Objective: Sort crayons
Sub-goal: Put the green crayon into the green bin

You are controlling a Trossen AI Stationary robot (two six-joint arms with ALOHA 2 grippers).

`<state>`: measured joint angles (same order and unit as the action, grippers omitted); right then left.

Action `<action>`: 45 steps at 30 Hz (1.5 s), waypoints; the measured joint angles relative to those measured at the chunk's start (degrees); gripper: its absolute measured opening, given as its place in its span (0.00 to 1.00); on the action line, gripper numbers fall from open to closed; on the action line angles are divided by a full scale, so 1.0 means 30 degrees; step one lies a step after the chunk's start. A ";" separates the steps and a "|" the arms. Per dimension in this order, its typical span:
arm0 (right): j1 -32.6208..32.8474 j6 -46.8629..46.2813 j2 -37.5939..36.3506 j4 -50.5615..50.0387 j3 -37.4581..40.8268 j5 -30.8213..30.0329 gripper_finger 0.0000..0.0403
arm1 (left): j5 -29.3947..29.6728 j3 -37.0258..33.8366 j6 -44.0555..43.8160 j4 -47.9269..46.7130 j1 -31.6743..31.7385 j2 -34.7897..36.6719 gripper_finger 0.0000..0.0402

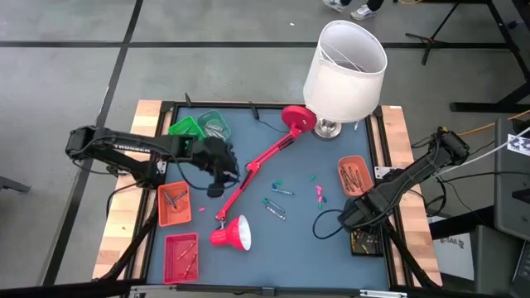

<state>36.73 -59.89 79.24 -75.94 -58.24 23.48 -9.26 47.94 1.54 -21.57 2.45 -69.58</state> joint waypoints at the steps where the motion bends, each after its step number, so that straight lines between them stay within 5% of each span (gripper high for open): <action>1: -0.0009 -0.0107 0.0000 0.0086 0.0000 0.0000 0.36 | 0.0000 0.0000 -0.0001 0.0146 -0.0272 0.0000 0.21; 16: -0.3294 0.1782 0.0000 0.6666 0.0000 -0.0446 0.36 | 0.0554 0.0000 -0.0029 0.2074 -0.2431 0.0000 0.21; 19: -0.3665 0.3647 0.0000 0.9538 0.0000 -0.3050 0.37 | 0.0554 0.0000 -0.0029 0.2087 -0.2459 0.0000 0.21; 25: -0.3789 0.8929 0.0213 1.4479 0.0000 -1.2244 0.37 | 0.0588 0.0000 -0.0034 0.2101 -0.2451 0.0000 0.21; 28: -0.4008 1.1496 0.0693 1.6209 0.0000 -1.5049 0.37 | 0.0762 0.0000 -0.0029 0.2116 -0.2451 0.0000 0.21; 45: -0.8350 1.3214 0.6716 1.8840 0.0022 -1.2846 0.37 | 0.0954 0.0000 0.0022 0.3114 -0.2451 -0.0007 0.21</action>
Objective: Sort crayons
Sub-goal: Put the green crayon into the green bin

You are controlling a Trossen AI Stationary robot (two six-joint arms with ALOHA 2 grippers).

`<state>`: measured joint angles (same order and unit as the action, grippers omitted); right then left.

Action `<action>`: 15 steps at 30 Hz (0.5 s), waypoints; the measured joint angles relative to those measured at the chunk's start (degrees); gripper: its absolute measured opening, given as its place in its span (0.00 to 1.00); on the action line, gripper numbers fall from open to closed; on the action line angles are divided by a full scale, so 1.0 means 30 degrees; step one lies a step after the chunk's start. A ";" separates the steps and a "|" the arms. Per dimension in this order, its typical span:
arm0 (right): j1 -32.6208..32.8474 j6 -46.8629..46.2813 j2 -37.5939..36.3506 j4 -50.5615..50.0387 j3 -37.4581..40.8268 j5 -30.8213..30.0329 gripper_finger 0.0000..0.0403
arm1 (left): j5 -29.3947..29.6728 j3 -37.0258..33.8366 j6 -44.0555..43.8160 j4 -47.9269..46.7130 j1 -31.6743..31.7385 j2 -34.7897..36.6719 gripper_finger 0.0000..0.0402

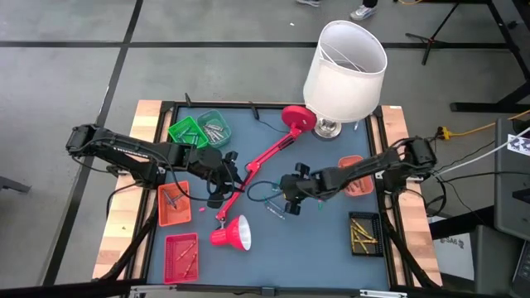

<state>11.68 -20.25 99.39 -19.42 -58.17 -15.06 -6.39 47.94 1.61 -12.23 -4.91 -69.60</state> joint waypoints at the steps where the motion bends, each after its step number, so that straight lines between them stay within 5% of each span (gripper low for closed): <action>1: -0.0157 0.0000 0.0258 -0.0055 0.0000 0.0179 0.37 | 0.0000 0.0000 0.0000 -0.0007 0.0000 0.0000 0.21; 15: -0.0662 0.0007 0.1618 -0.0491 -0.0007 0.1896 0.32 | -0.0006 0.0007 0.0007 -0.0036 0.0000 -0.0007 0.21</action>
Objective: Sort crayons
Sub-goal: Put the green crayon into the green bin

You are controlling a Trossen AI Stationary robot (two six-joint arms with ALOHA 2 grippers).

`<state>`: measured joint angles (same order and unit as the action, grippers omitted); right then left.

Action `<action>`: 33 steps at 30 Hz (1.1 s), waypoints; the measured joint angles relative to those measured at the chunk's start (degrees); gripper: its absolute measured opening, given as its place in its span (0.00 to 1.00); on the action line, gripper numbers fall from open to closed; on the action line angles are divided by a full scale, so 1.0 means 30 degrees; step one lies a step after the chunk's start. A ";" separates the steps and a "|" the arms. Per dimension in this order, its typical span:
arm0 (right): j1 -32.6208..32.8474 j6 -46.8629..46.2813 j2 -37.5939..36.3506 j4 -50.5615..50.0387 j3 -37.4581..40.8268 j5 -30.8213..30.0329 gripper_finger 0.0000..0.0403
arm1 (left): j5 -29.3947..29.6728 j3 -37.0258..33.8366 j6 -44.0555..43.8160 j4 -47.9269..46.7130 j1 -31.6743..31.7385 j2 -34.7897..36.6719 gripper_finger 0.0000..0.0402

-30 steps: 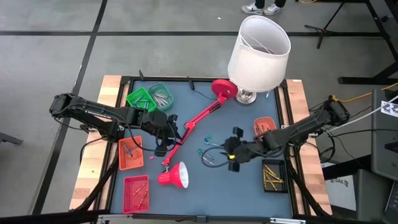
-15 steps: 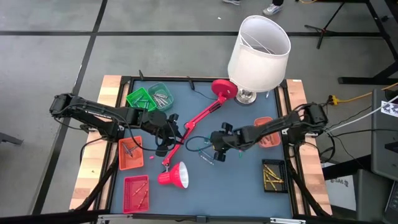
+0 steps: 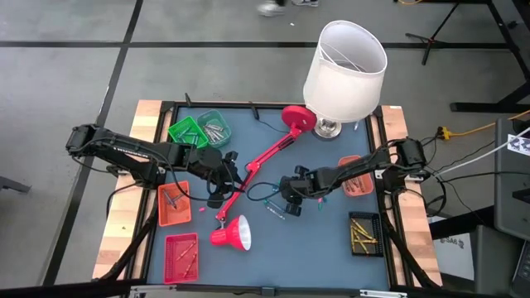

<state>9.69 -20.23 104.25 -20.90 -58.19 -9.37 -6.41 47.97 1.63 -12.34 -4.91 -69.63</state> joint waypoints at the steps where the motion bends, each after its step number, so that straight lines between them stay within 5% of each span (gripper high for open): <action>1: 0.0000 -0.0003 0.0000 -0.0085 0.0000 0.0006 0.30 | 0.0004 0.0000 0.0007 -0.0002 0.0000 0.0000 0.21; 13: 0.0007 0.0058 -0.0109 0.0186 0.0488 0.0240 0.05 | 0.0327 0.0000 0.0015 -0.0007 0.0000 0.0000 0.21; 25: 0.0000 0.0055 -0.0131 0.0336 0.0267 0.0487 0.05 | 0.0370 0.0001 0.0022 -0.0047 0.0001 0.0000 0.21; 33: 0.0007 0.0591 -0.0270 0.0252 -0.1939 0.0539 0.05 | 0.0467 0.0031 -0.0023 -0.3395 0.0608 0.1588 0.21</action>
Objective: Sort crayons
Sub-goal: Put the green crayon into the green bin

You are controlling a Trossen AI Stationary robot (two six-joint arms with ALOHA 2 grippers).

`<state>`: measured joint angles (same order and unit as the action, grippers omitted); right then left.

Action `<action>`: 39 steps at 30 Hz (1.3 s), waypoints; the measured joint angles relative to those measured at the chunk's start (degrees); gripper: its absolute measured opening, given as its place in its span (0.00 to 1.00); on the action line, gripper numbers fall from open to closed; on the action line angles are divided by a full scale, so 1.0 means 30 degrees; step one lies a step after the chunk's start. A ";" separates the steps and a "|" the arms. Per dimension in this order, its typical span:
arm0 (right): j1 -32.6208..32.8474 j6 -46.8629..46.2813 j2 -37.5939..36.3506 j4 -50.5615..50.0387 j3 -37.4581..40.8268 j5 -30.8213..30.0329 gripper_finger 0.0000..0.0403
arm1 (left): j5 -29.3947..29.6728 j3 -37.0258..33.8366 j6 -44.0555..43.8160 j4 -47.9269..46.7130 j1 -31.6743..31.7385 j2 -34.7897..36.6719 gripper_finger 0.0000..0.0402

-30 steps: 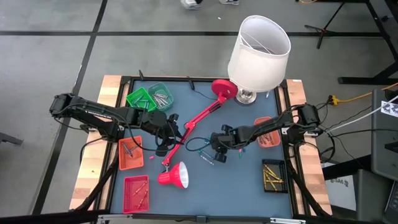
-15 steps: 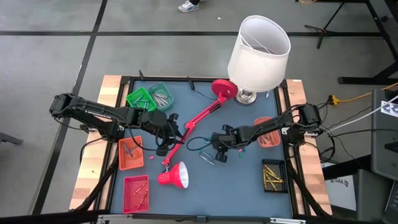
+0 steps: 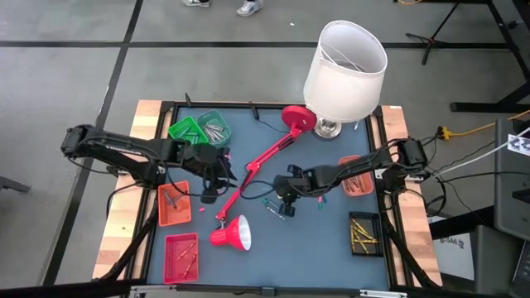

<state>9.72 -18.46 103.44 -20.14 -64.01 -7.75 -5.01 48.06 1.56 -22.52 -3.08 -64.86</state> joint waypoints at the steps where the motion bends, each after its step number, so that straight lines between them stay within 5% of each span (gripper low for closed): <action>1: 0.0000 0.0319 0.0000 -0.0007 -0.0415 -0.0034 0.05 | 0.0028 0.0006 -0.0021 -0.0504 0.0093 0.0369 0.21; 10: 0.0000 0.4400 0.0000 0.0755 -0.4367 -0.2817 0.05 | 0.0035 -0.0009 -0.0494 -0.4130 0.0412 0.2906 0.21; 18: 0.0000 0.9041 -0.0015 0.5775 -0.6136 -0.3366 0.05 | 0.0033 -0.0018 -0.0487 -0.0673 0.0412 0.2716 0.21; 24: 0.0000 0.9390 -0.0022 0.5804 -0.6819 -0.3422 0.05 | 0.0032 -0.0023 0.0138 0.1929 0.0412 0.2761 0.21; 39: 0.0022 0.9377 -0.0044 0.5626 -0.6825 -0.3420 0.05 | 0.1311 -0.0031 0.0650 0.2425 0.0412 0.2768 0.21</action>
<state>9.78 9.68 103.31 -3.26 -84.49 -18.01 -1.08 47.97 3.51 -15.25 -1.85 -56.56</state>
